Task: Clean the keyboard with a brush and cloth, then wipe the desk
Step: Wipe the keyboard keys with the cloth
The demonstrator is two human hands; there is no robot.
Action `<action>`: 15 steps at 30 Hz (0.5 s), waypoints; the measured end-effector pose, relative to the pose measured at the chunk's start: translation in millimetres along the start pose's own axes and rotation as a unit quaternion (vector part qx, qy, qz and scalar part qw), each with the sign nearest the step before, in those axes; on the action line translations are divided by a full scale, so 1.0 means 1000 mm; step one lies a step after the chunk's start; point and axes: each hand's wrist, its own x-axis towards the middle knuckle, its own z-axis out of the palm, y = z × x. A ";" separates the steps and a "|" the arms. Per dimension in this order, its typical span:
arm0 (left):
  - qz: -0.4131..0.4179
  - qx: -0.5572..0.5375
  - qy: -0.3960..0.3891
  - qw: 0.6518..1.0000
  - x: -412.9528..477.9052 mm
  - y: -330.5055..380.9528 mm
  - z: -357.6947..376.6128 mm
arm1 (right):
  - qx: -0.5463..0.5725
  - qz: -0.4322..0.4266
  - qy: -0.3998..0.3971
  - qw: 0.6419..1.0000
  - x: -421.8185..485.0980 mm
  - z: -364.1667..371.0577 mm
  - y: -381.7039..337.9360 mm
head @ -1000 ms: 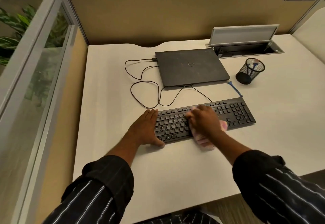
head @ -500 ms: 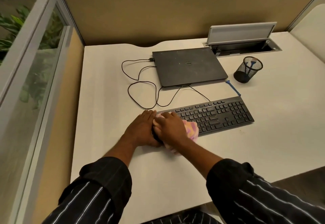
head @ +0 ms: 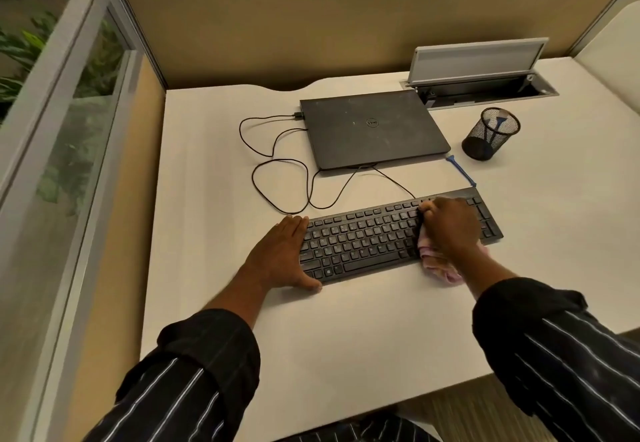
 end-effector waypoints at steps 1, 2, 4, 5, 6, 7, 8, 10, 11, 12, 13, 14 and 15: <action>-0.001 -0.003 0.001 1.000 0.000 0.000 0.000 | 0.006 0.019 0.001 1.000 -0.001 0.005 -0.007; -0.001 -0.003 0.005 1.000 0.000 0.000 0.001 | 0.014 0.028 -0.001 0.999 -0.003 0.009 -0.017; 0.000 -0.004 0.015 1.000 0.000 0.001 0.001 | 0.001 0.011 -0.014 1.000 -0.012 0.021 -0.041; -0.001 -0.006 0.016 1.000 0.000 0.001 0.000 | -0.010 -0.011 -0.025 1.000 -0.021 0.024 -0.057; -0.002 -0.006 0.017 1.000 -0.001 0.001 0.000 | -0.011 -0.034 -0.037 0.999 -0.033 0.024 -0.076; -0.003 -0.007 0.017 1.000 0.000 0.002 0.000 | 0.002 -0.063 -0.049 0.997 -0.046 0.024 -0.096; -0.003 -0.008 0.018 1.000 0.000 0.002 0.000 | 0.022 -0.093 -0.068 0.993 -0.062 0.024 -0.116; -0.001 -0.018 0.014 1.000 0.002 -0.001 0.001 | 0.034 -0.161 -0.117 0.979 -0.095 0.025 -0.153; 0.001 -0.015 0.007 1.000 0.002 -0.002 0.001 | 0.029 -0.194 -0.136 0.971 -0.108 0.027 -0.164; 0.004 -0.007 -0.001 1.000 0.003 -0.003 0.001 | 0.022 -0.217 -0.150 0.964 -0.119 0.028 -0.169; 0.005 -0.005 -0.004 1.000 0.003 -0.004 0.001 | 0.014 -0.233 -0.153 0.960 -0.125 0.029 -0.169; 0.001 -0.008 -0.005 1.000 0.002 -0.003 0.000 | 0.004 -0.248 -0.150 0.957 -0.127 0.027 -0.164; -0.007 -0.014 -0.007 1.000 0.001 -0.001 -0.001 | -0.008 -0.268 -0.141 0.953 -0.125 0.026 -0.156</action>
